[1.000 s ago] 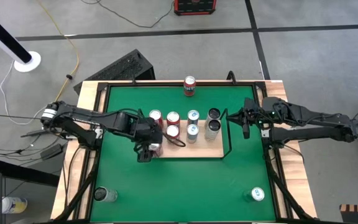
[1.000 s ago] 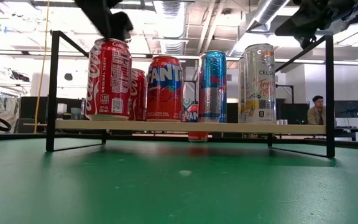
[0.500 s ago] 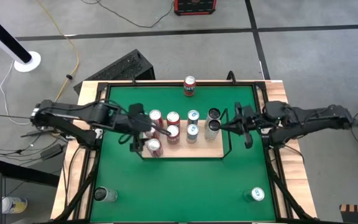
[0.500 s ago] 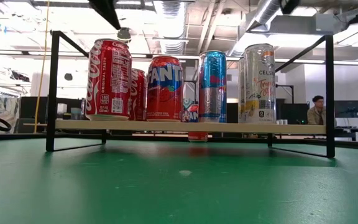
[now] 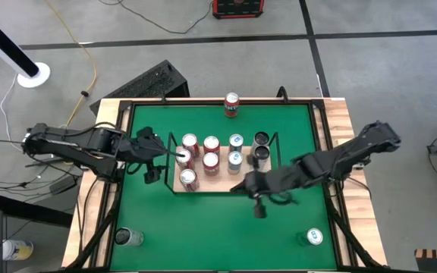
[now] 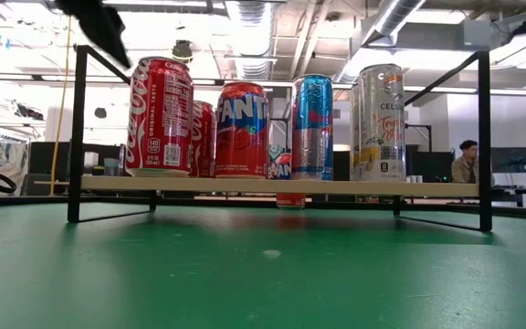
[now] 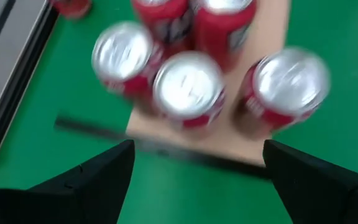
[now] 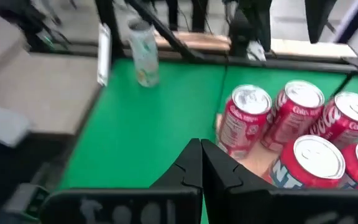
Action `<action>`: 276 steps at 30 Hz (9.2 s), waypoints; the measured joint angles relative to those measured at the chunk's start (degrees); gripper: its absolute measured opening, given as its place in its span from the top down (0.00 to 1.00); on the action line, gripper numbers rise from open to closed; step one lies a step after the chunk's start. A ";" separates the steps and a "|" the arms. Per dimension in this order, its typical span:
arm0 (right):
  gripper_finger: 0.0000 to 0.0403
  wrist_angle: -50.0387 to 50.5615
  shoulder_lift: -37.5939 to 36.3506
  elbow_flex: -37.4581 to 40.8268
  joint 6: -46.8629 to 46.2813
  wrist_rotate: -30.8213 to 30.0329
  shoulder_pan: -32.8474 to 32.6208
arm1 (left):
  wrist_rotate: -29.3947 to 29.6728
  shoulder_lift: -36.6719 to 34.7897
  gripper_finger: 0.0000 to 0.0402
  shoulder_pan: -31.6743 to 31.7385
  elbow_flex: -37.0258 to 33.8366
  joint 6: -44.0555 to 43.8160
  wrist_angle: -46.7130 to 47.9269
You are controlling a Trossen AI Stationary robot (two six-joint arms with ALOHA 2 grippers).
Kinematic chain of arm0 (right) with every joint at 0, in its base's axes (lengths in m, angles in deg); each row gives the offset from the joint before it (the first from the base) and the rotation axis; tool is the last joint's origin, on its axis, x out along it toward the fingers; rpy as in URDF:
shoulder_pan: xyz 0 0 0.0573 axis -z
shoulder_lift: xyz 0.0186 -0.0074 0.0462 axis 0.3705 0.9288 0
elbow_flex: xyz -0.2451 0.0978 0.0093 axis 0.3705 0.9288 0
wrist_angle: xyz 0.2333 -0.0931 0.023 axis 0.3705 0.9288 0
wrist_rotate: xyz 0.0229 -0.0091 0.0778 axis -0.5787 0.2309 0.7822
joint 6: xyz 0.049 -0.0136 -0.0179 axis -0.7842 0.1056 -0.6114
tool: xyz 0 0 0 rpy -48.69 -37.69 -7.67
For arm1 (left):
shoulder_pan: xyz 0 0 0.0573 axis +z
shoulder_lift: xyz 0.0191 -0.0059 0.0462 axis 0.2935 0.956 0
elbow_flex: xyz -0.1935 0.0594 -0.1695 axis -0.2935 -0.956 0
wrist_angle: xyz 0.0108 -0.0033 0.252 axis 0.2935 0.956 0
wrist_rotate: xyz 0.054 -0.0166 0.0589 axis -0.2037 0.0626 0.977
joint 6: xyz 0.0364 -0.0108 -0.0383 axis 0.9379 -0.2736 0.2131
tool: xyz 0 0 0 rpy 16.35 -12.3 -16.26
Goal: Place canned beverage on shelf
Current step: Put the red-white soda can on the shelf aligned with the other red-white soda cans, then put the orange soda can on the shelf aligned with the other orange soda cans
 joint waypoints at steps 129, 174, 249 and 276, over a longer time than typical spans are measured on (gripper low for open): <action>0.94 6.47 34.94 -25.65 11.01 -0.06 7.00 | -3.58 -34.17 1.00 4.68 -54.75 12.28 -58.99; 0.94 13.87 14.39 -24.83 13.82 1.16 19.08 | 0.57 -34.19 1.00 4.66 -50.82 9.79 -48.67; 0.04 46.00 47.69 -49.32 0.10 14.96 54.66 | -3.51 -44.73 1.00 4.66 -47.49 17.68 -44.12; 0.28 72.60 45.89 -55.05 -6.93 17.30 52.41 | -3.71 -44.73 1.00 4.66 -47.50 17.55 -42.97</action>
